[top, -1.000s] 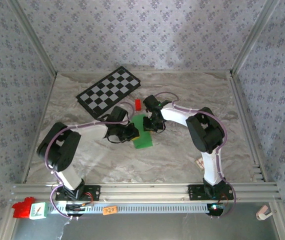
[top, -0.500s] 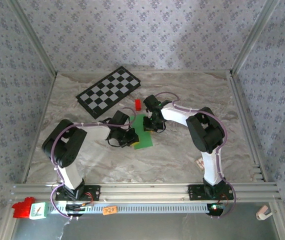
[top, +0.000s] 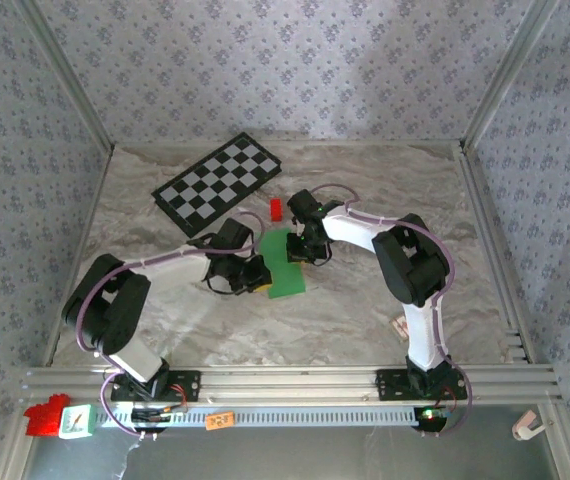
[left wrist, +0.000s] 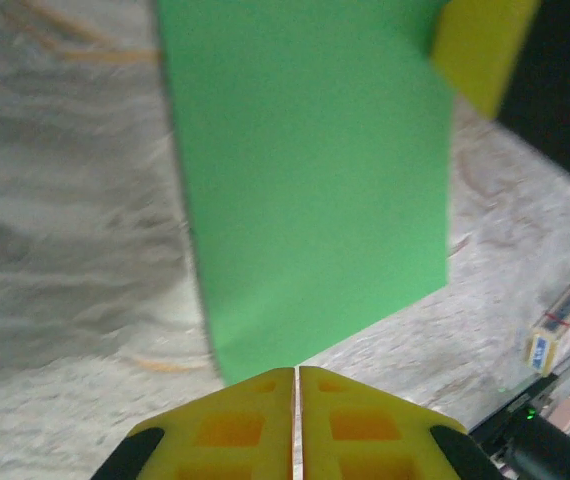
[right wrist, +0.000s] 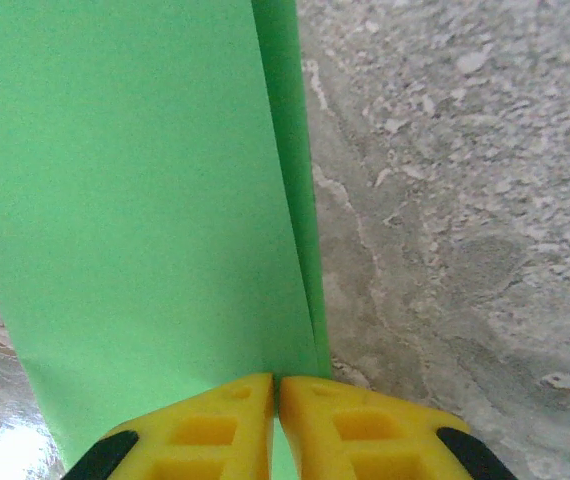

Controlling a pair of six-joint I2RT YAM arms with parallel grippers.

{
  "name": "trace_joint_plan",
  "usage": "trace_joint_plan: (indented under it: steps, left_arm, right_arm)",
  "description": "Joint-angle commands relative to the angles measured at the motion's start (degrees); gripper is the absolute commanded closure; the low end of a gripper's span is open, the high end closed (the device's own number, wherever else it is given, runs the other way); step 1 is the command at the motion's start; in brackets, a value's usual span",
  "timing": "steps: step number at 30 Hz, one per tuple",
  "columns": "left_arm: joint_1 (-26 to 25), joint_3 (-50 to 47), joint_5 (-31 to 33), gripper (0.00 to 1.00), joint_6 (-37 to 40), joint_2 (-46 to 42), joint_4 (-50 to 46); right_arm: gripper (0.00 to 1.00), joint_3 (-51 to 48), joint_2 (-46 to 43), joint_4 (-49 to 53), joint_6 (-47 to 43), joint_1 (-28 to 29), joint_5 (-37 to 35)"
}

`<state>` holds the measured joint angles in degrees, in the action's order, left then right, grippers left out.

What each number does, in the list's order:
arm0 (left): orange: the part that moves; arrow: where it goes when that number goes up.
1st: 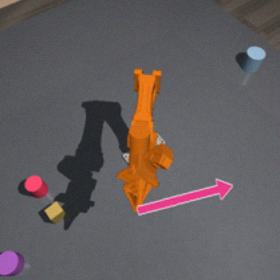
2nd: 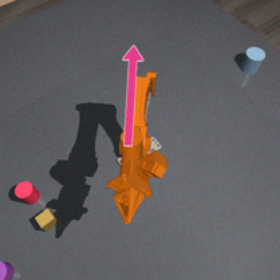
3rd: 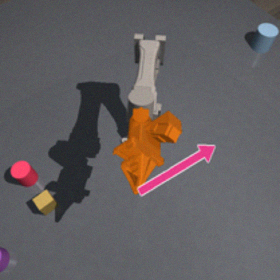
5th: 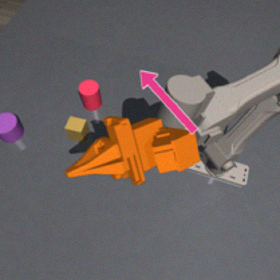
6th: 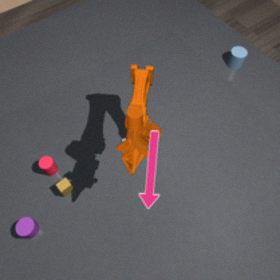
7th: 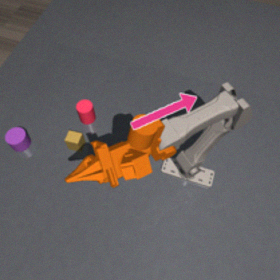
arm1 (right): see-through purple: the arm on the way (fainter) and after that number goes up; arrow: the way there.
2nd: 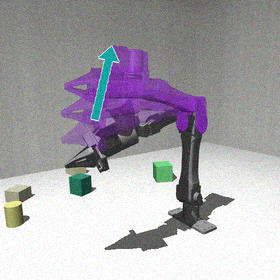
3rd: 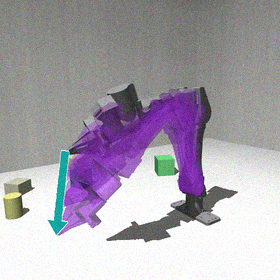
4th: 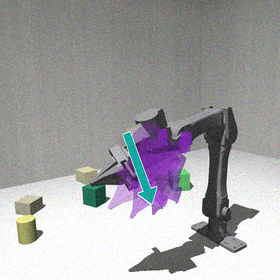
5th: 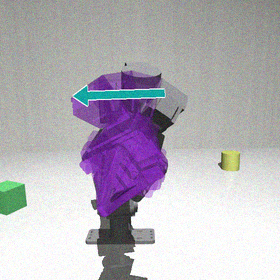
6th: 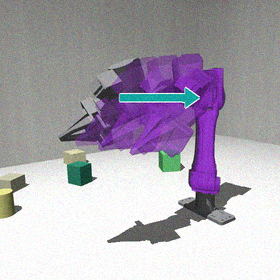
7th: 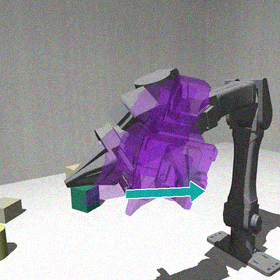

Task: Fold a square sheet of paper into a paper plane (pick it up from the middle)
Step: First fold the square sheet of paper in half at the center of the table.

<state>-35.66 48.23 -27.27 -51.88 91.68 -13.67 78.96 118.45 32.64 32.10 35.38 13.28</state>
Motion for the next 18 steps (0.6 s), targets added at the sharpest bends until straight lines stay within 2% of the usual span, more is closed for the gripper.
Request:
trace_joint_plan:
  steps: [1, 5, 11, 18]
  left_arm:
    - [-0.9, 2.5, -1.5, 0.90, -2.0, 3.5, 3.1]
    - [-2.5, 2.2, -1.4, 0.90, -1.9, 6.6, 4.9]
    - [-2.8, -3.6, 0.9, 0.90, 0.1, 7.5, 5.7]
    - [-2.9, -11.6, 4.2, 0.91, 1.9, 1.0, 0.3]
  right_arm:
    - [0.83, -6.7, 10.0, 9.1, 0.5, -1.5, -11.4]
    - [0.84, -6.8, 10.1, 8.9, 0.6, -1.4, -11.3]
    - [0.83, -6.7, 10.7, 8.6, 0.6, -1.3, -11.3]
    - [0.84, -7.5, 10.7, 7.9, 1.1, -1.4, -11.2]
